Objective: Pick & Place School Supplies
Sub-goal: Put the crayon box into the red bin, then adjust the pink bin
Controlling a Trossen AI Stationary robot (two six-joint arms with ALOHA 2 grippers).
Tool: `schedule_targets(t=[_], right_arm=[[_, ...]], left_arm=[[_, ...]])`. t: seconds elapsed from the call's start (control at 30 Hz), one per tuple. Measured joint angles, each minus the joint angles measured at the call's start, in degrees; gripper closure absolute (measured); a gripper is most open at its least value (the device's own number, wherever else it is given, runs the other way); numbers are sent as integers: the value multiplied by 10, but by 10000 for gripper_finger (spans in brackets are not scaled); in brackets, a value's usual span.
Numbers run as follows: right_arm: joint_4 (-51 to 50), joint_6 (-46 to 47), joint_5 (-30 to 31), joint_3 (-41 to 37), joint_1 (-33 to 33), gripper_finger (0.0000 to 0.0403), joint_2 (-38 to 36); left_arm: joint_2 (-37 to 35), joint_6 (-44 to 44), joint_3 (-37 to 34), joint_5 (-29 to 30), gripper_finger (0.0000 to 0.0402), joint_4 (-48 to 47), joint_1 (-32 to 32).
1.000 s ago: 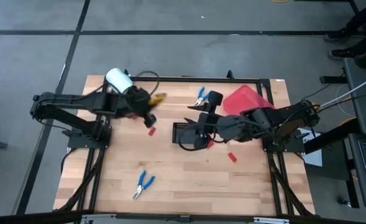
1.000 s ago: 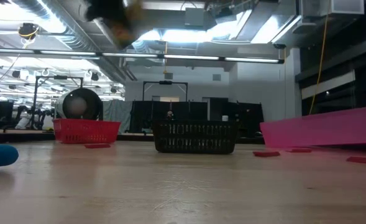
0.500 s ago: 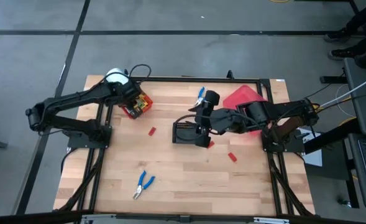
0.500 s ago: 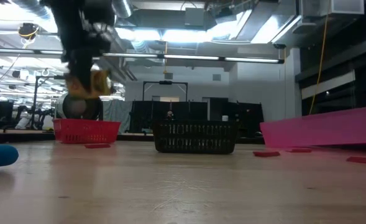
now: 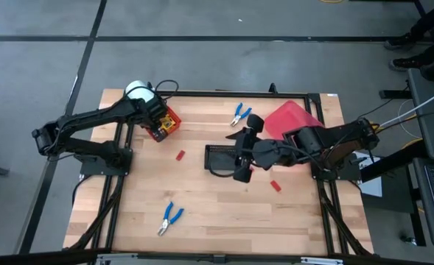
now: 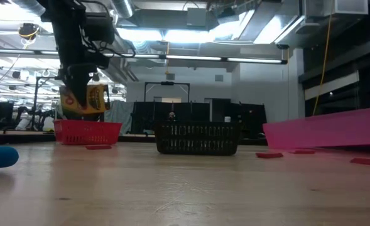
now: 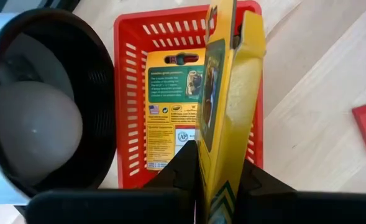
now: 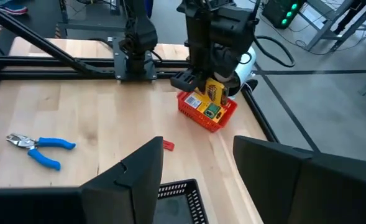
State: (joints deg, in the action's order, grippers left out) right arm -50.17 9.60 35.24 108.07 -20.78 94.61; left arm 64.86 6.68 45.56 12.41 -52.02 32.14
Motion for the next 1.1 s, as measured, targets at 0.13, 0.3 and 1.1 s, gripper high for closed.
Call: schedule_targets(t=[0.13,0.3,1.1], right_arm=[[0,7,4,0,-6,202,0],[0,17,13,0,-9,202,0],[-3,38,73,0,-36,249,0]], left_arm=[[0,4,0,14,375,0,0],[0,7,0,21,338,0,0],[-52,33,83,-65,296,52,-62]])
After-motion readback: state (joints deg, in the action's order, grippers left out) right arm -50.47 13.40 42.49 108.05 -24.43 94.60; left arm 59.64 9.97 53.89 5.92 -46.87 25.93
